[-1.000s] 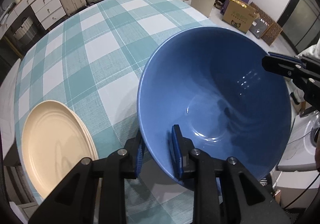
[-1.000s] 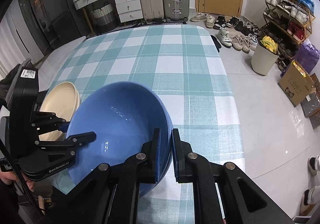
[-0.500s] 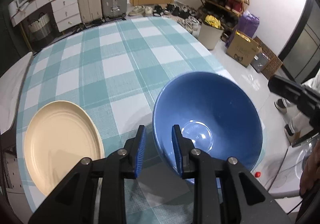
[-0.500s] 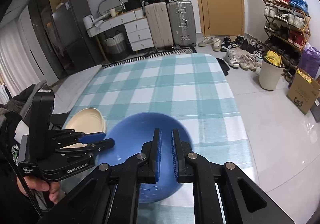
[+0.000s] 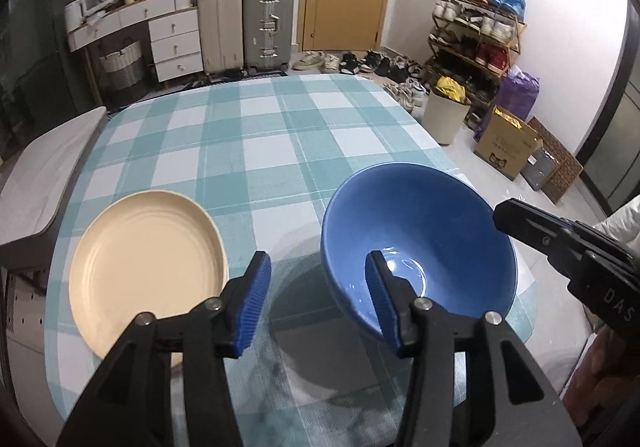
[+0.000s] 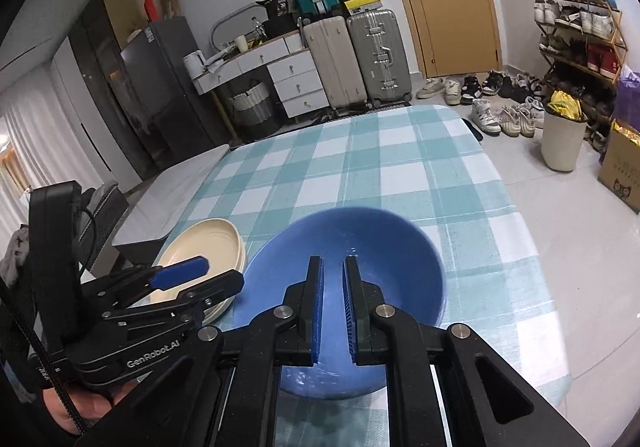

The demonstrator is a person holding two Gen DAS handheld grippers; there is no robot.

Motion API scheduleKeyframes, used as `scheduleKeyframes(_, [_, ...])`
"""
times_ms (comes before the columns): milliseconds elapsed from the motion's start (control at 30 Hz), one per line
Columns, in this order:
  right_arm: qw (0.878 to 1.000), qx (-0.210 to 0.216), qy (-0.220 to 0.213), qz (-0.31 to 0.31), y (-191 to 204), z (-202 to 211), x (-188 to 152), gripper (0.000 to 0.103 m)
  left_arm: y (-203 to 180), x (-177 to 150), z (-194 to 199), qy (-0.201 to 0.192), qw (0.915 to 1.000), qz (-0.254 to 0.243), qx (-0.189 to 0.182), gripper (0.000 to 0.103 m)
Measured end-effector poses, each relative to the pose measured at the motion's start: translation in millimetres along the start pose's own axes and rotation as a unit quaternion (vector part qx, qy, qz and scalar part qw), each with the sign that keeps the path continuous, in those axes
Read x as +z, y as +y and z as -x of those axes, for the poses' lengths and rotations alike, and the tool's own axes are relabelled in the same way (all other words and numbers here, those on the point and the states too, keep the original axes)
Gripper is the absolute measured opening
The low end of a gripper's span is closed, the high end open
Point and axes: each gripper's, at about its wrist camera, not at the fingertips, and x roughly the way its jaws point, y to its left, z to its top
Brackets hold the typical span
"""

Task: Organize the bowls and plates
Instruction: 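Open both grippers off the bowl rim and withdraw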

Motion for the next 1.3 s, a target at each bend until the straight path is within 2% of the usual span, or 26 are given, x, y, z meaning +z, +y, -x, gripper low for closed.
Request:
scheduleKeyframes(167, [1.0,0.014,-0.014,-0.014,-4.1,5.2,-5.3,0.01,-1.9,-11.1,4.3,0.0,0.9998,-0.004,0.018,0.049])
scheduleKeyframes(300, [0.999,0.013,-0.028,-0.011,-5.5,9.5,-9.9,0.01,-0.6,-19.3,10.4,-0.015,0.9993,0.003,0.035,0.05])
scheduleKeyframes(467, [0.999,0.017,-0.042,0.003,-2.4,12.7,-17.1,0.013,3.1,-28.0,17.0,-0.029,0.9983,0.006,0.05,0.057])
scheduleKeyframes(533, [0.999,0.017,-0.051,0.011,0.9,15.2,-18.4,0.014,7.6,-30.1,19.3,-0.032,0.9982,0.015,0.049,0.073])
scheduleKeyframes(600, [0.998,0.021,-0.061,0.02,5.0,17.6,-20.0,0.018,12.5,-32.7,26.5,-0.05,0.997,0.025,0.053,0.081])
scheduleKeyframes(700, [0.997,0.015,-0.076,0.025,8.5,20.1,-23.0,0.035,17.4,-34.4,36.5,-0.072,0.9946,0.027,0.071,0.081])
scheduleKeyframes(767, [0.996,0.014,-0.087,0.029,10.2,22.0,-25.7,0.052,21.0,-34.3,40.7,-0.078,0.9934,0.03,0.078,0.081])
scheduleKeyframes(800, [0.995,0.011,-0.094,0.032,11.4,23.1,-27.5,0.056,22.8,-35.0,42.7,-0.082,0.9929,0.034,0.08,0.081])
scheduleKeyframes(867, [0.994,0.0,-0.103,0.04,14.3,24.2,-30.3,0.077,26.2,-36.6,46.7,-0.092,0.9914,0.042,0.083,0.081])
scheduleKeyframes(1000, [0.99,-0.001,-0.129,0.061,19.3,29.5,-36.0,0.086,30.4,-38.7,49.8,-0.113,0.9877,0.048,0.097,0.081])
scheduleKeyframes(1133, [0.986,-0.002,-0.148,0.072,22.1,33.7,-43.2,0.102,33.1,-41.5,50.5,-0.121,0.9848,0.04,0.118,0.082])
scheduleKeyframes(1300, [0.988,0.002,-0.145,0.062,19.5,29.0,-49.6,0.102,40.9,-45.9,49.8,-0.121,0.9846,0.053,0.115,0.082])
